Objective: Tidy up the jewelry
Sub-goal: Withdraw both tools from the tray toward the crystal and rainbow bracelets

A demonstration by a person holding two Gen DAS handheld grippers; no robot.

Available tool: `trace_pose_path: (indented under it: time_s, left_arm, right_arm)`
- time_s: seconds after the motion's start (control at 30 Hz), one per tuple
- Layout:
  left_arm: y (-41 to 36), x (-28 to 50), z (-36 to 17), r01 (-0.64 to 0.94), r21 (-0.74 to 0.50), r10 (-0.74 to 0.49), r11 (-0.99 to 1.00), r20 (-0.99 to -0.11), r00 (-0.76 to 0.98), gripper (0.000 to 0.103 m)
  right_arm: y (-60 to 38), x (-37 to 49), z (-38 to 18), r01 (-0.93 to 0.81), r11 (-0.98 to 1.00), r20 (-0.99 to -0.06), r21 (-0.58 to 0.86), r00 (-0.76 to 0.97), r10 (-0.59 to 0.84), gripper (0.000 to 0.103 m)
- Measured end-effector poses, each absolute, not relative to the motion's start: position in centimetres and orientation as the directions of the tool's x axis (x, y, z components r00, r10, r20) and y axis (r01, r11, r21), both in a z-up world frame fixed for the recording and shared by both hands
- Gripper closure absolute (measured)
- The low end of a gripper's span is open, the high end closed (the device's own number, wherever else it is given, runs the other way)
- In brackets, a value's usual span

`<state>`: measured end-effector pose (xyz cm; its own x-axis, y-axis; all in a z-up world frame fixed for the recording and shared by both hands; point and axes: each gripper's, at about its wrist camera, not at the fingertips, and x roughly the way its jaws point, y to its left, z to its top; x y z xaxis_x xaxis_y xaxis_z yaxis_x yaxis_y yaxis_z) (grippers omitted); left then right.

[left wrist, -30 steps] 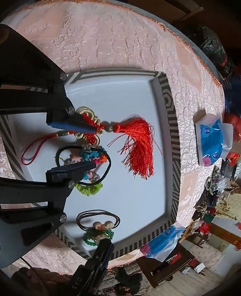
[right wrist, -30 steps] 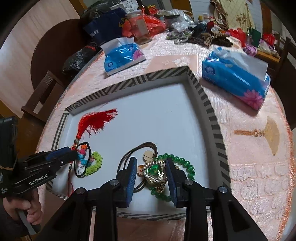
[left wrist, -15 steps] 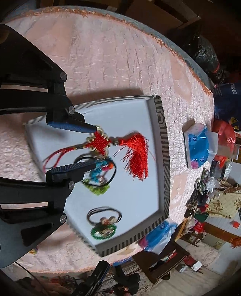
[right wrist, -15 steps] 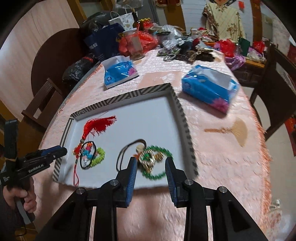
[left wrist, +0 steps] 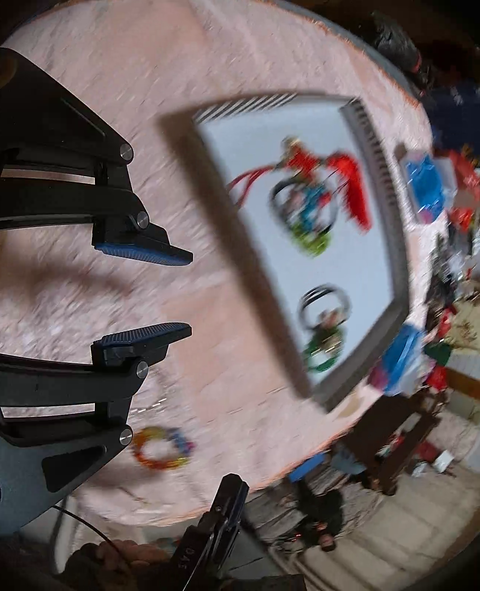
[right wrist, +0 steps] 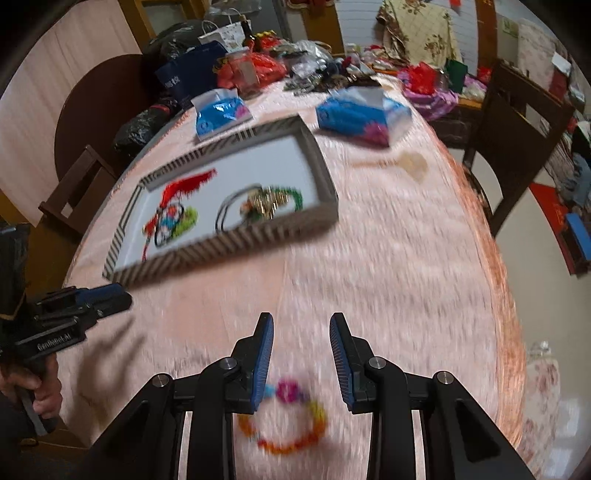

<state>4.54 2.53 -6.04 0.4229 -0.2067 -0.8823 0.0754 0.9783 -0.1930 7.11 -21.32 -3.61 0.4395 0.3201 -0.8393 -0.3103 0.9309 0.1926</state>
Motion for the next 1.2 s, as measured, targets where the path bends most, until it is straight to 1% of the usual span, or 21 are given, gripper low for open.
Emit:
trace_pose_path:
  time_s: [0.07, 0.2, 0.37, 0.4, 0.5, 0.8, 1.2]
  left_arm:
    - [1.7, 4.0, -6.4, 0.068, -0.171, -0.184, 0.983, -0.895, 0.407, 0.072]
    - [1.4, 3.7, -6.2, -0.004, -0.12, -0.109, 0.993, -0.913, 0.392, 0.072]
    - [1.6, 3.1, -4.9, -0.046, -0.057, -0.032, 0.997, -0.906, 0.421, 0.072]
    - [1.6, 3.0, -4.7, -0.055, -0.048, -0.02, 0.997, -0.906, 0.423, 0.071]
    - [1.9, 2.6, -4.4, -0.075, -0.02, 0.014, 0.997, -0.903, 0.429, 0.063]
    - [2.3, 1.5, -3.7, -0.103, 0.0, 0.045, 0.995, -0.897, 0.44, 0.063]
    - [1.8, 1.1, -3.3, -0.098, 0.003, 0.047, 0.995, -0.895, 0.444, 0.063]
  right_arm:
    - [-22.0, 5.7, -4.2, -0.292, 0.934, -0.844, 0.205, 0.431, 0.32, 0.073]
    - [-22.9, 3.3, -5.4, -0.273, 0.938, -0.859, 0.211, 0.406, 0.312, 0.073]
    - [-23.2, 1.3, -6.0, -0.256, 0.946, -0.874, 0.2, 0.391, 0.29, 0.073]
    - [-23.3, 0.9, -6.0, -0.251, 0.948, -0.876, 0.196, 0.39, 0.285, 0.073]
    - [-23.3, 0.2, -6.0, -0.241, 0.952, -0.879, 0.189, 0.39, 0.273, 0.073]
    - [-22.7, -1.0, -5.5, -0.247, 0.952, -0.877, 0.184, 0.395, 0.272, 0.073]
    - [-23.4, -1.7, -5.4, -0.236, 0.953, -0.877, 0.191, 0.395, 0.273, 0.073]
